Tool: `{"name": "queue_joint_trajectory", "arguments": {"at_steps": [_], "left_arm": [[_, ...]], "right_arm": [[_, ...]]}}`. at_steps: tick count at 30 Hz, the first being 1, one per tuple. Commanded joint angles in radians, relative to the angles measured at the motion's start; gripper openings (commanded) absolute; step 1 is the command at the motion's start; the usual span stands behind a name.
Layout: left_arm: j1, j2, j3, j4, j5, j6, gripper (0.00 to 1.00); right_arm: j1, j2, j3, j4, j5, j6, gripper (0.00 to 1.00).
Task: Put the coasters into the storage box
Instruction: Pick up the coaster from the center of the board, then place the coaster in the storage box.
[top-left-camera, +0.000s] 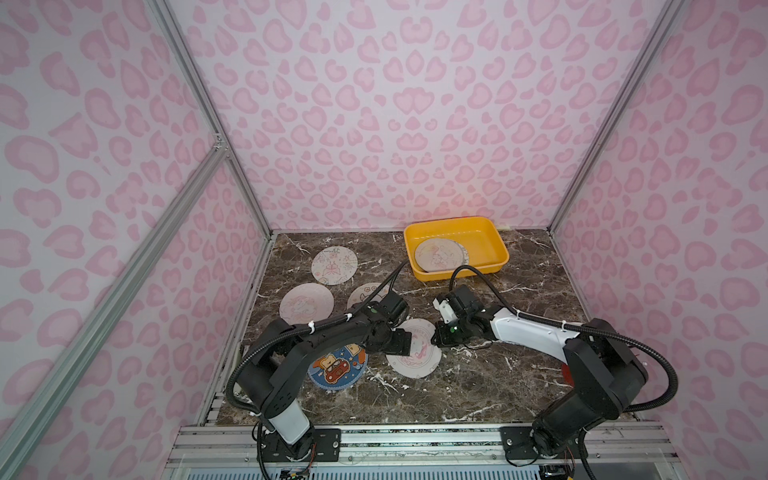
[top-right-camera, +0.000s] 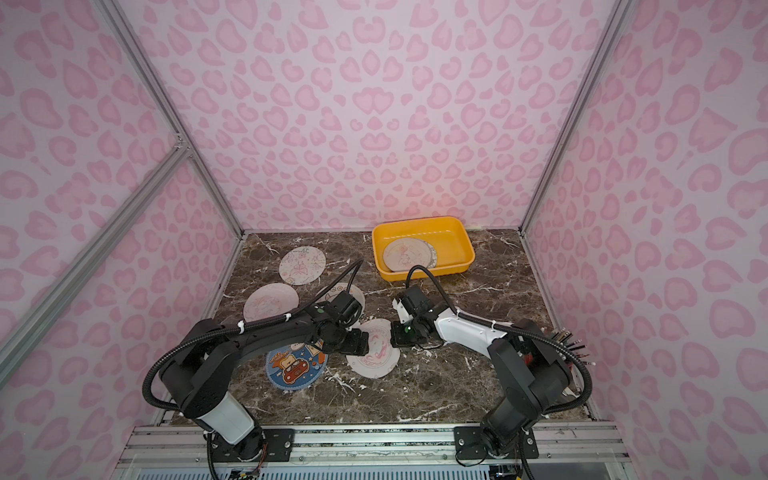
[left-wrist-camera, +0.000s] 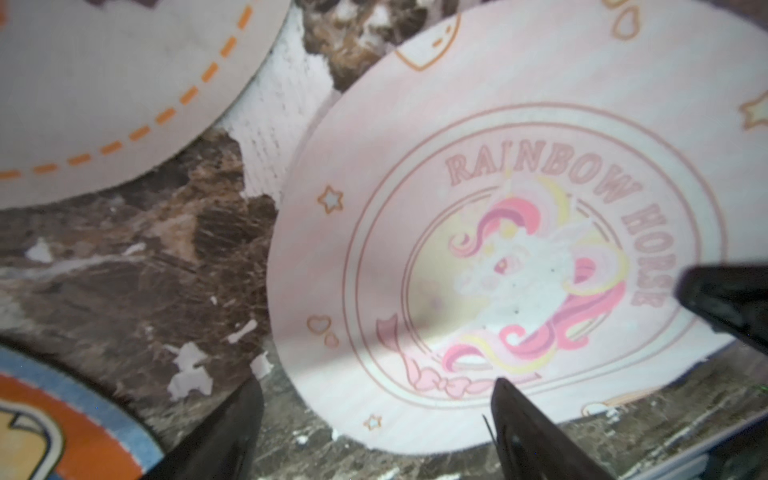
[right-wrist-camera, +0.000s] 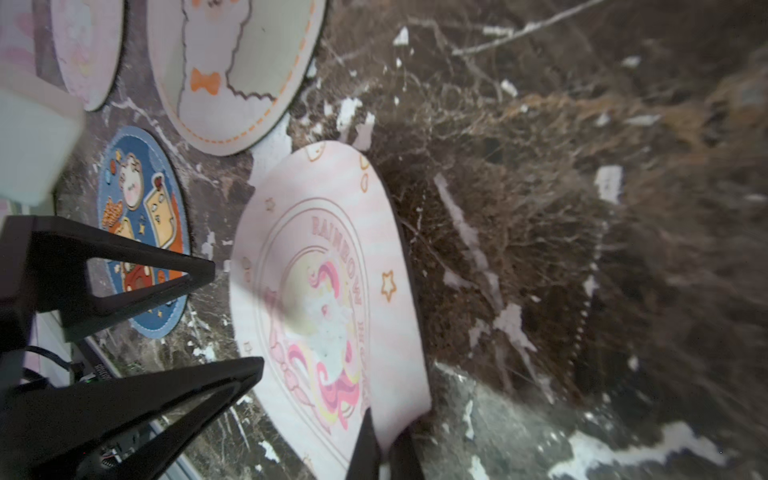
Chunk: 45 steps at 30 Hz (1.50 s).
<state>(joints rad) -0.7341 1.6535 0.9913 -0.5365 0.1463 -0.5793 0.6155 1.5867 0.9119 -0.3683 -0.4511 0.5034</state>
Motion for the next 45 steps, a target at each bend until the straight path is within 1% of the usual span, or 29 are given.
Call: {"name": "queue_joint_trajectory", "arguments": {"at_steps": [1,10,16,20,26,34,40,45], "left_arm": [[0.007,-0.029,0.01,0.0,0.006,-0.006,0.91],[0.037,-0.082,0.01,0.01,0.01,-0.002,0.96],[0.048,-0.101,-0.009,0.03,0.019,-0.003,0.98],[0.05,-0.111,-0.02,0.04,0.025,-0.007,0.99],[0.051,-0.119,-0.029,0.048,0.03,-0.008,1.0],[0.053,-0.125,-0.035,0.052,0.034,-0.005,1.0],[0.057,-0.121,-0.04,0.053,0.037,-0.004,1.0],[0.065,-0.114,-0.047,0.057,0.045,-0.001,1.0]], "right_arm": [[-0.012,-0.043,0.027,-0.075,0.016,-0.022,0.0],[-0.096,-0.147,0.173,-0.21,0.026,-0.069,0.0],[-0.166,-0.148,0.303,-0.263,0.035,-0.115,0.0],[-0.221,-0.116,0.387,-0.283,0.037,-0.155,0.0],[-0.27,-0.026,0.516,-0.265,0.025,-0.197,0.0],[-0.291,0.145,0.72,-0.252,0.019,-0.244,0.0],[-0.293,0.307,0.912,-0.258,-0.003,-0.268,0.0],[-0.294,0.471,1.099,-0.276,-0.02,-0.286,0.0]]}}
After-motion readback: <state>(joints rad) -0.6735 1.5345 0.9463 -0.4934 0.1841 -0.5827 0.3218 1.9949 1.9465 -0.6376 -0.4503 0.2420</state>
